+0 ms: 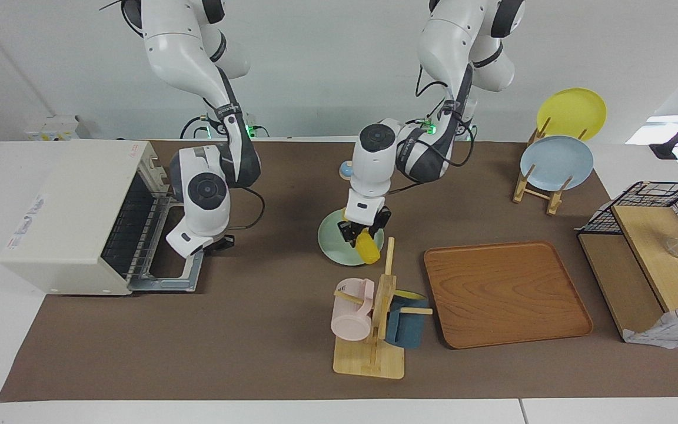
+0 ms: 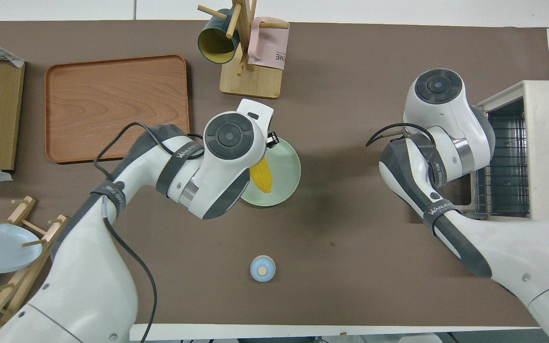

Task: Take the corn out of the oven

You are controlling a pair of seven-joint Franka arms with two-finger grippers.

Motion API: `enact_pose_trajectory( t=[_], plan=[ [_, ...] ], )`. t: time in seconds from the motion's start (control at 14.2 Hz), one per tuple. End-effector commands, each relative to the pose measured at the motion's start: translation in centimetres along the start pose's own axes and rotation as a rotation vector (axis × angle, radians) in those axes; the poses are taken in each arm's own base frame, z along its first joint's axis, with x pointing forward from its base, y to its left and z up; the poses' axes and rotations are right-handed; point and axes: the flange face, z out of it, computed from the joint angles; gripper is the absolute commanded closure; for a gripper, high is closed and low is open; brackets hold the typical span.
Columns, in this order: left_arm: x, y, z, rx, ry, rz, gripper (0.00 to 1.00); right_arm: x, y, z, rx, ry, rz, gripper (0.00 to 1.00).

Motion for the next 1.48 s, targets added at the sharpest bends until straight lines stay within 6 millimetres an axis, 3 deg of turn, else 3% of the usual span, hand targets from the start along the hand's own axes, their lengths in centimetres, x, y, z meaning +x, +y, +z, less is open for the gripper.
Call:
enact_pose_trajectory(
  t=[0.0, 0.21, 0.35, 0.49, 0.56, 0.63, 0.7, 0.77, 0.85, 0.92, 0.99, 1.06, 1.13, 1.27, 1.41],
  plan=[
    [7.0, -8.3, -1.5, 0.053, -0.036, 0.054, 1.0, 0.1, 4.9, -3.1, -0.048, -0.017, -0.041, 1.0],
    [14.8, -16.8, 1.2, 0.045, -0.025, 0.139, 1.0, -1.7, 7.4, -5.8, -0.04, -0.026, -0.054, 1.0],
    [20.0, -19.1, 5.0, 0.008, 0.069, 0.173, 1.0, -3.1, 10.2, -7.7, -0.035, -0.022, -0.066, 1.0],
    [25.4, -21.3, 5.8, 0.023, 0.126, 0.21, 1.0, -4.1, 13.0, -8.4, 0.005, -0.02, -0.09, 0.99],
    [26.3, -21.4, 5.3, 0.03, 0.129, 0.222, 0.9, -4.8, 14.2, -9.0, 0.024, -0.013, -0.096, 0.99],
    [26.5, -21.9, 5.2, 0.06, 0.12, 0.265, 0.48, -5.6, 15.7, -9.2, 0.034, -0.026, -0.096, 0.99],
    [26.5, -22.0, 5.0, 0.093, 0.12, 0.297, 0.0, -6.3, 17.0, -9.6, 0.04, -0.028, -0.099, 0.98],
    [26.7, -22.0, 4.3, 0.11, 0.128, 0.312, 0.0, -6.8, 18.1, -9.7, 0.062, -0.025, -0.099, 0.97],
    [27.0, -22.9, 2.4, 0.12, 0.129, 0.299, 0.0, -7.5, 19.2, -10.2, 0.081, -0.023, -0.088, 0.93],
    [27.1, -24.5, -0.7, 0.127, 0.126, 0.275, 0.0, -8.1, 20.1, -11.1, 0.106, -0.004, -0.065, 0.76],
    [26.7, -26.2, -3.8, 0.137, 0.102, 0.247, 0.0, -8.7, 20.4, -12.4, 0.131, 0.003, -0.051, 0.5],
    [25.3, -27.3, -6.8, 0.16, 0.048, 0.251, 0.0, -9.1, 20.7, -14.0, 0.162, 0.012, -0.039, 0.16],
    [23.6, -28.3, -10.2, 0.176, -0.007, 0.277, 0.0, -9.7, 21.0, -16.6, 0.216, 0.051, -0.021, 0.0],
    [19.6, -30.2, -17.1, 0.181, -0.109, 0.319, 0.0, -11.1, 21.5, -23.7, 0.274, 0.131, -0.003, 0.0],
    [16.4, -31.8, -22.8, 0.103, -0.146, 0.294, 0.0, -12.6, 22.6, -27.0, 0.282, 0.138, 0.015, 0.0]
  ],
)
